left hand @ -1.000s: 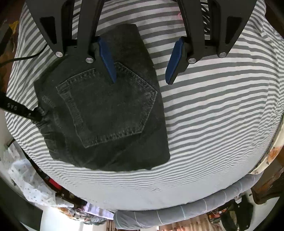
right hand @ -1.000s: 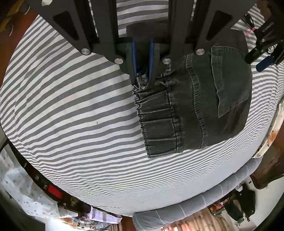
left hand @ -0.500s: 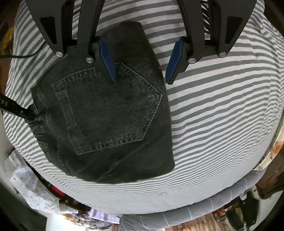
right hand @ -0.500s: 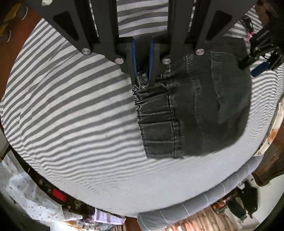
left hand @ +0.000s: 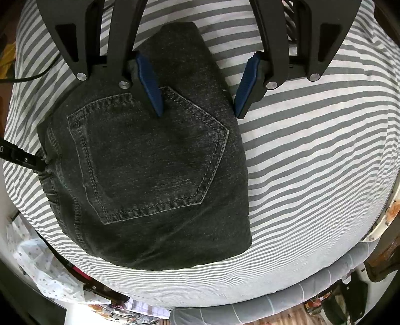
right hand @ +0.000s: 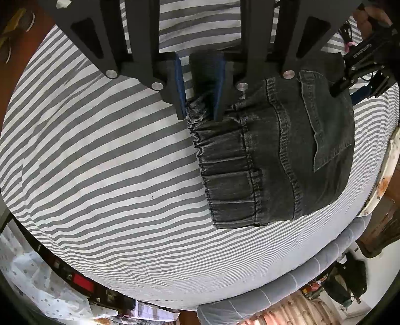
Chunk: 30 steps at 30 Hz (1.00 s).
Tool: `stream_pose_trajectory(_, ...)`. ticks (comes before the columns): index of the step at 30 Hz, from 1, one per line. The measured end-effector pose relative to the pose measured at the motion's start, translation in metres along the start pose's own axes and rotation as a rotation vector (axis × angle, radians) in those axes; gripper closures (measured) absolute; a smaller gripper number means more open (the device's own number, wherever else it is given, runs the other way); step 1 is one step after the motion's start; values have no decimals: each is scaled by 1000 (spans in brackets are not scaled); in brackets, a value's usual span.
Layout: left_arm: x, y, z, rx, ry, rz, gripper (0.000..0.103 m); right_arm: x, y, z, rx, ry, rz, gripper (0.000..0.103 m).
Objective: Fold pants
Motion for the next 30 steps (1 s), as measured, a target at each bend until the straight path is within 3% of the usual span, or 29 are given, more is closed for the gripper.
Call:
stream_pose_trajectory(7,8,3,-1,14,21,-10,39,0,2,5,18,-1,-13,77)
stream_pose_trajectory(12,21,10,1,23,55,-39,39,1,6,9,25,-8,-38,59)
stream_pose_trajectory(15,32,19,7,-16,89,-51,39,4,18,14,-10,-3,-27,59)
stream_pose_trajectory(19,45,25,28,-76,90,-73,39,29,38,24,-114,101,24,60)
stream_pose_trajectory(25,46,10,71,-99,46,-81,39,70,22,37,-81,229,63,65)
stream_pose_trajectory(30,40,-22,105,-32,40,-119,39,81,-5,40,-33,290,-25,66)
Point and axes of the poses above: each gripper's, at about its wrist camera, not at the fingertips, and y roughly against the way its jaws point, x to its left, z to its top, the point moved 2 cm from there along -y, roughly the way its jaws point, and after that the axes turned 1 degree about -z, right-handed, at the moved point
